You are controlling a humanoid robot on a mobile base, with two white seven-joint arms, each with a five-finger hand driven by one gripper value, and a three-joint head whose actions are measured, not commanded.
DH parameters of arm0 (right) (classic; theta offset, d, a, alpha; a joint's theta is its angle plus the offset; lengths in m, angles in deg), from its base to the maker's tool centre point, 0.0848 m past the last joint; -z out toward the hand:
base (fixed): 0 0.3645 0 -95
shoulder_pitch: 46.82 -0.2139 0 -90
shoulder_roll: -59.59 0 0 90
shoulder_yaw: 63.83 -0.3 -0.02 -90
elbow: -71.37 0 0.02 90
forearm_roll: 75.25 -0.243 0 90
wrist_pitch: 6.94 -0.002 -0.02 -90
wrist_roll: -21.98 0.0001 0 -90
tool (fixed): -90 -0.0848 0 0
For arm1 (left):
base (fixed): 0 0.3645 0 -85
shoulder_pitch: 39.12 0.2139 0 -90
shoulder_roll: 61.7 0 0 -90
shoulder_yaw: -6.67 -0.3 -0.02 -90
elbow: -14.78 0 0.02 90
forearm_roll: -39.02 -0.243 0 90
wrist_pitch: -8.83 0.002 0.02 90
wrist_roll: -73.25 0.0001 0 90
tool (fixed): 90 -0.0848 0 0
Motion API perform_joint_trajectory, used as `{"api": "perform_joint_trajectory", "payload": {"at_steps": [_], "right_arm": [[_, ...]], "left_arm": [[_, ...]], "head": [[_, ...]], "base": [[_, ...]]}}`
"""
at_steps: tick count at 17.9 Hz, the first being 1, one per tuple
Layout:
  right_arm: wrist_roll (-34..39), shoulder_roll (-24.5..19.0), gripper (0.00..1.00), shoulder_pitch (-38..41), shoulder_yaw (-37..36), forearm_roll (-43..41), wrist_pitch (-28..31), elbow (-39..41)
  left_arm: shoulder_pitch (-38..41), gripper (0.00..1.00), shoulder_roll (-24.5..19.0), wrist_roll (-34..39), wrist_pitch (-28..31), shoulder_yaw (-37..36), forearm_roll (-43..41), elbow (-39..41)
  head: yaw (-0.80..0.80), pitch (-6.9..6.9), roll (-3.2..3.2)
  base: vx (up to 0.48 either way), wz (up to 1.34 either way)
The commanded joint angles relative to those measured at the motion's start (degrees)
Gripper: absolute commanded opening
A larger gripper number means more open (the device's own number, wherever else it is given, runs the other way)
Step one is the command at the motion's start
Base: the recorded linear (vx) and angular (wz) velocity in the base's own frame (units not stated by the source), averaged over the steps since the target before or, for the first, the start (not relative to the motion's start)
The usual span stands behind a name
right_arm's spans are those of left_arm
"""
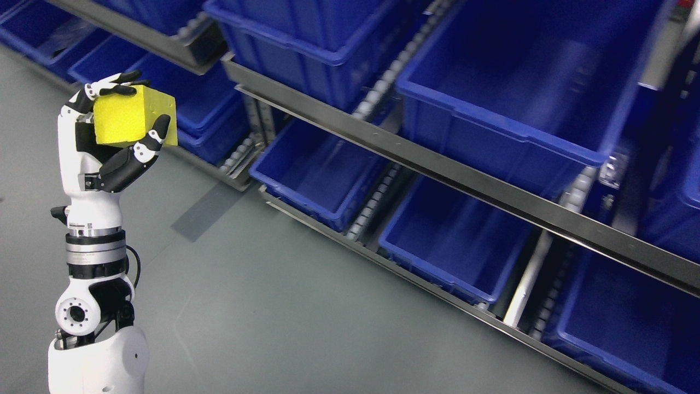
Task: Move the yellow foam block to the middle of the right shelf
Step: 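Hold the cube in the left hand while turning toward the blue-bin shelf, then extend the left hand forward over the middle-shelf blue bin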
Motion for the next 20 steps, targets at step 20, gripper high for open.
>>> {"api": "perform_joint_trajectory", "payload": {"at_steps": [20], "right_arm": [[0.0, 1.0, 1.0, 0.0, -0.4, 0.2, 0.0, 1.0]], "left_arm": [[-28.1, 0.05, -1.0, 10.6, 50.7, -16.9, -3.4, -7.7]], "head": [[0.0, 0.01, 0.0]], "base": [[0.142, -0.54]]}}
